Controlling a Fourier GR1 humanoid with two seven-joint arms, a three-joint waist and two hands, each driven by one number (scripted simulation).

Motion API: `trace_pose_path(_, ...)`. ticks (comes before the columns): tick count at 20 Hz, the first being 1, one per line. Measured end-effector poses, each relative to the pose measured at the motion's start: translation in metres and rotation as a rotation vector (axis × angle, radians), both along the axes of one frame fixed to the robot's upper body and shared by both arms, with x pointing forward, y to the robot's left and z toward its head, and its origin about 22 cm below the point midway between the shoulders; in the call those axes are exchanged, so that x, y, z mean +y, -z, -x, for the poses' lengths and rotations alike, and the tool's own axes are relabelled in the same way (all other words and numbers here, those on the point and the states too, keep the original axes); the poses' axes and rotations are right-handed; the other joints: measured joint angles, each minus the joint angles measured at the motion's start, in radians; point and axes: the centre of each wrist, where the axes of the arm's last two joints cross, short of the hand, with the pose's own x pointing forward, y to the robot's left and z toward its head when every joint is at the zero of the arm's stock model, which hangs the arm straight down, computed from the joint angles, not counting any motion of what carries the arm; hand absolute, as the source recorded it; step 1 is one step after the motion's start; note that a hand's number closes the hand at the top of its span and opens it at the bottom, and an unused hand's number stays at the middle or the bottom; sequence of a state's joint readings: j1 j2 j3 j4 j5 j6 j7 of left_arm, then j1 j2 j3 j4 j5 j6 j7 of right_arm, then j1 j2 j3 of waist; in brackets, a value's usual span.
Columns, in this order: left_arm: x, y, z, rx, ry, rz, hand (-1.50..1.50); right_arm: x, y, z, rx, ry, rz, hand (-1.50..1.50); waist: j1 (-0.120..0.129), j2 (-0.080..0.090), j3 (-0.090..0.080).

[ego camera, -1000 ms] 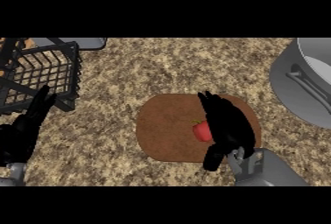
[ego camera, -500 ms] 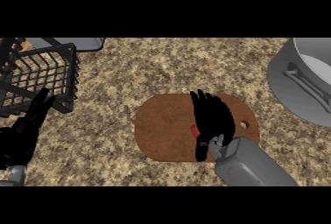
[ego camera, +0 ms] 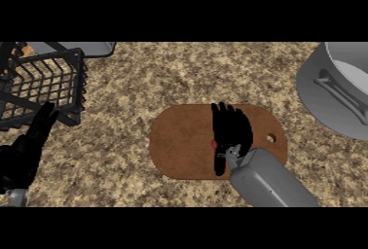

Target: Pick the bell pepper from the cutting board and place it in the pot

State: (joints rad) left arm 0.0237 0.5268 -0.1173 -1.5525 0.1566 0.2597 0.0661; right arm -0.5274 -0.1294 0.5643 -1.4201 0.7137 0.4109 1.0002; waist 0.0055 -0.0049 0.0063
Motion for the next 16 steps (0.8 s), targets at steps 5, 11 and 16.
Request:
trace_pose_path(5,-0.001,0.004,0.000,0.009,-0.001,-0.004,0.00,0.005,0.008,-0.006,0.002,0.019,0.021,-1.50,-0.001,0.000,0.000)
trace_pose_path(11,0.001,0.006,0.001,0.023,-0.008,-0.006,0.00,-0.002,0.019,-0.010,0.032,0.029,0.037,1.50,-0.002,0.002,-0.002)
trace_pose_path(16,0.000,0.006,0.000,0.033,-0.010,-0.005,0.00,0.001,0.028,-0.006,0.043,-0.029,0.067,1.50,-0.002,0.000,-0.002)
